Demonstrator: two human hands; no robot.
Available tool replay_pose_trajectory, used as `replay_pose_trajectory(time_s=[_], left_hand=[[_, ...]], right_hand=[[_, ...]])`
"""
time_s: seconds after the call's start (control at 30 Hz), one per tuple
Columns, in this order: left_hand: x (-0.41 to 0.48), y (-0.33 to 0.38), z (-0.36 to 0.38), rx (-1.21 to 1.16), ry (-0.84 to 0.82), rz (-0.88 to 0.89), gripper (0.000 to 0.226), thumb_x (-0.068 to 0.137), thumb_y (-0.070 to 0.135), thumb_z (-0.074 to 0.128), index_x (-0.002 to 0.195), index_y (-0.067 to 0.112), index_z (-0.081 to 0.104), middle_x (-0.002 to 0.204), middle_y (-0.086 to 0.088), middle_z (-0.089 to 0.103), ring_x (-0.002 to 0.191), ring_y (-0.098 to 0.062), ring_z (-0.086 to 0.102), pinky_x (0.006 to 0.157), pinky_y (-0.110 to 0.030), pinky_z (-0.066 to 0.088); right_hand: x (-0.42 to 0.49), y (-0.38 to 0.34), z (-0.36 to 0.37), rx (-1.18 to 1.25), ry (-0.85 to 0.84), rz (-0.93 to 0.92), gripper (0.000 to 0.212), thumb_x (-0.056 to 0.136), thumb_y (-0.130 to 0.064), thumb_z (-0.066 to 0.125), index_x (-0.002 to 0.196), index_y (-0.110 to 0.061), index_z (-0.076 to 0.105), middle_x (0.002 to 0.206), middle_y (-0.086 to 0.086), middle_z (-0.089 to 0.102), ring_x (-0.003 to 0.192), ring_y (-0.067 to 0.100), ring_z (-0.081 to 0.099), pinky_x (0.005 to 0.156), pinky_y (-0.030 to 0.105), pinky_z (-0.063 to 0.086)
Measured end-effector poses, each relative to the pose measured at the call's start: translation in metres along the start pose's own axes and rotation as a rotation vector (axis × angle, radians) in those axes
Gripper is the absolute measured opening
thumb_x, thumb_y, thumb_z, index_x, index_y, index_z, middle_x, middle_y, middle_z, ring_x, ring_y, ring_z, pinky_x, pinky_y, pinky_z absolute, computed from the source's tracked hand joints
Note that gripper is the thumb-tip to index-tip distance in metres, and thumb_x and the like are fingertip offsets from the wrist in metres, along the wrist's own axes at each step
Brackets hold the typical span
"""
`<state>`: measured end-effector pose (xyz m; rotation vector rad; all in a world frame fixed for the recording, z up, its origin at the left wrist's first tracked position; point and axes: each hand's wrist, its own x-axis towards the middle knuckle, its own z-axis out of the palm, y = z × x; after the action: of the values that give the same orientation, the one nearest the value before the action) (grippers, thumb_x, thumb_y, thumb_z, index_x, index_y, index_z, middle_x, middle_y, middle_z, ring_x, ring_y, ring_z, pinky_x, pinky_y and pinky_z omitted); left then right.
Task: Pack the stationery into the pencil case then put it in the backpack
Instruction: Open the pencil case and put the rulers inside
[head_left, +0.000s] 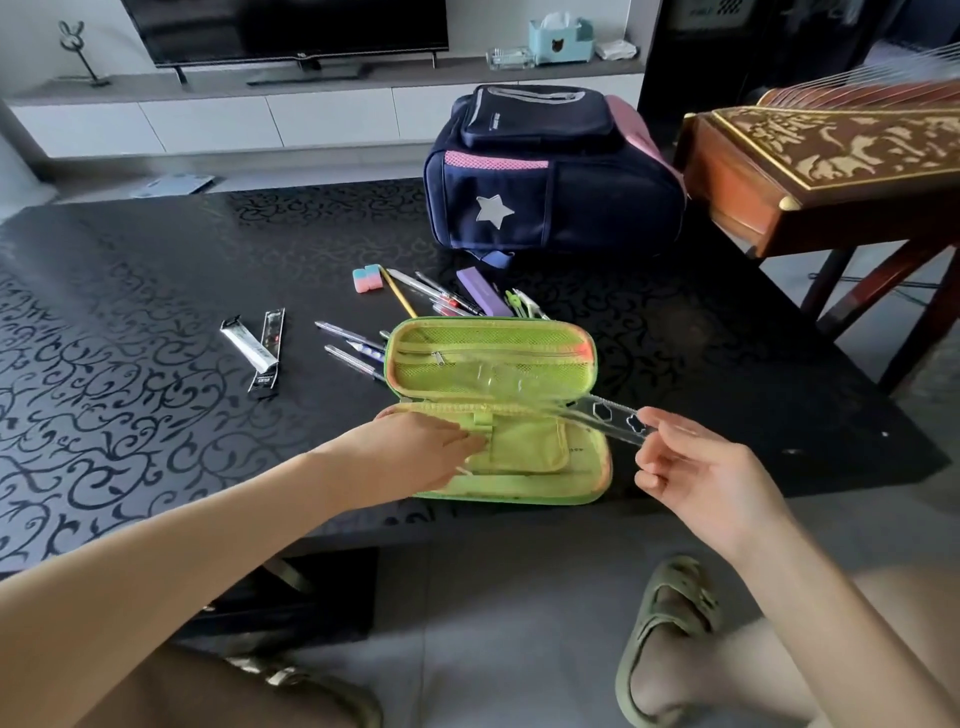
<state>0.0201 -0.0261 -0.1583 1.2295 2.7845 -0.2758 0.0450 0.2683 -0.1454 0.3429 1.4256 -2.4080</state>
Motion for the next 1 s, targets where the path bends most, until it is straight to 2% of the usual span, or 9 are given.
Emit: replay_pose_trajectory(time_s=[0.13,0.2,0.3,0.47,0.57,0.7,0.8,0.9,1.0], left_hand=[[0.005,-0.003,-0.026,-0.21,0.109,-0.367,0.033,0.092,0.009,0.044,0.124,0.01,0.053,0.099,-0.011,0.062,0.089,-0.028,0.059,0.078,-0.035,0.049],[0.008,-0.009,-0.038,-0.283,0.203,-0.363,0.022,0.095,0.012,0.042,0.107,0.006,0.059,0.085,-0.01,0.062,0.081,-0.029,0.058,0.073,-0.036,0.046],[0.012,-0.019,-0.043,-0.308,0.246,-0.368,0.026,0.097,0.021,0.039,0.075,0.009,0.046,0.061,-0.001,0.048,0.062,-0.027,0.048,0.059,-0.034,0.04],[0.023,-0.023,-0.047,-0.291,0.222,-0.406,0.029,0.097,0.024,0.038,0.086,0.004,0.056,0.074,-0.012,0.063,0.067,-0.03,0.056,0.064,-0.041,0.047],[0.024,-0.021,-0.048,-0.277,0.229,-0.413,0.03,0.097,0.024,0.038,0.087,0.004,0.057,0.076,-0.013,0.064,0.069,-0.031,0.057,0.066,-0.04,0.047],[0.02,-0.021,-0.047,-0.309,0.218,-0.408,0.029,0.097,0.023,0.038,0.086,0.004,0.056,0.075,-0.012,0.064,0.067,-0.03,0.056,0.065,-0.042,0.048],[0.019,-0.02,-0.045,-0.32,0.219,-0.405,0.03,0.097,0.024,0.038,0.085,0.003,0.056,0.073,-0.013,0.063,0.064,-0.029,0.055,0.062,-0.04,0.047],[0.019,-0.019,-0.046,-0.309,0.208,-0.401,0.03,0.097,0.024,0.037,0.086,0.002,0.055,0.074,-0.013,0.062,0.065,-0.029,0.054,0.062,-0.039,0.046],[0.016,-0.017,-0.045,-0.327,0.204,-0.394,0.031,0.098,0.024,0.037,0.085,0.002,0.055,0.074,-0.013,0.062,0.066,-0.029,0.054,0.064,-0.039,0.046]], right_hand=[[-0.005,0.003,-0.001,-0.251,-0.013,-0.055,0.023,0.071,-0.014,0.057,0.09,-0.004,0.066,0.056,0.009,0.06,0.058,0.02,0.048,0.057,0.028,0.039],[-0.005,0.001,-0.004,-0.323,0.014,-0.115,0.018,0.08,-0.008,0.052,0.092,-0.003,0.064,0.057,0.01,0.061,0.061,0.021,0.046,0.063,0.03,0.038],[-0.005,-0.001,0.001,-0.461,0.039,-0.196,0.018,0.086,-0.004,0.051,0.09,-0.006,0.068,0.062,0.009,0.064,0.062,0.019,0.05,0.068,0.03,0.039],[0.006,0.013,0.036,-0.916,-0.077,-0.25,0.014,0.078,-0.01,0.07,0.081,-0.023,0.073,0.075,-0.004,0.072,0.077,0.002,0.065,0.073,0.021,0.045],[0.019,0.03,0.047,-1.384,-0.013,-0.51,0.011,0.077,-0.014,0.072,0.076,-0.024,0.073,0.074,-0.017,0.065,0.079,0.007,0.057,0.076,0.025,0.04],[0.035,0.046,0.047,-1.784,0.049,-0.828,0.016,0.066,-0.019,0.08,0.064,-0.033,0.074,0.066,-0.008,0.064,0.065,0.017,0.052,0.063,0.031,0.036],[0.034,0.051,0.048,-1.852,0.032,-0.897,0.015,0.063,-0.021,0.083,0.062,-0.033,0.073,0.062,-0.008,0.06,0.062,0.018,0.05,0.057,0.033,0.038],[0.03,0.043,0.048,-1.654,0.19,-0.995,0.01,0.068,-0.025,0.081,0.074,-0.022,0.073,0.071,-0.005,0.064,0.068,0.021,0.053,0.062,0.032,0.038],[0.04,0.026,0.055,-1.606,0.395,-1.025,0.035,0.071,-0.031,0.078,0.1,-0.014,0.066,0.086,0.0,0.065,0.076,0.024,0.056,0.066,0.034,0.041]])
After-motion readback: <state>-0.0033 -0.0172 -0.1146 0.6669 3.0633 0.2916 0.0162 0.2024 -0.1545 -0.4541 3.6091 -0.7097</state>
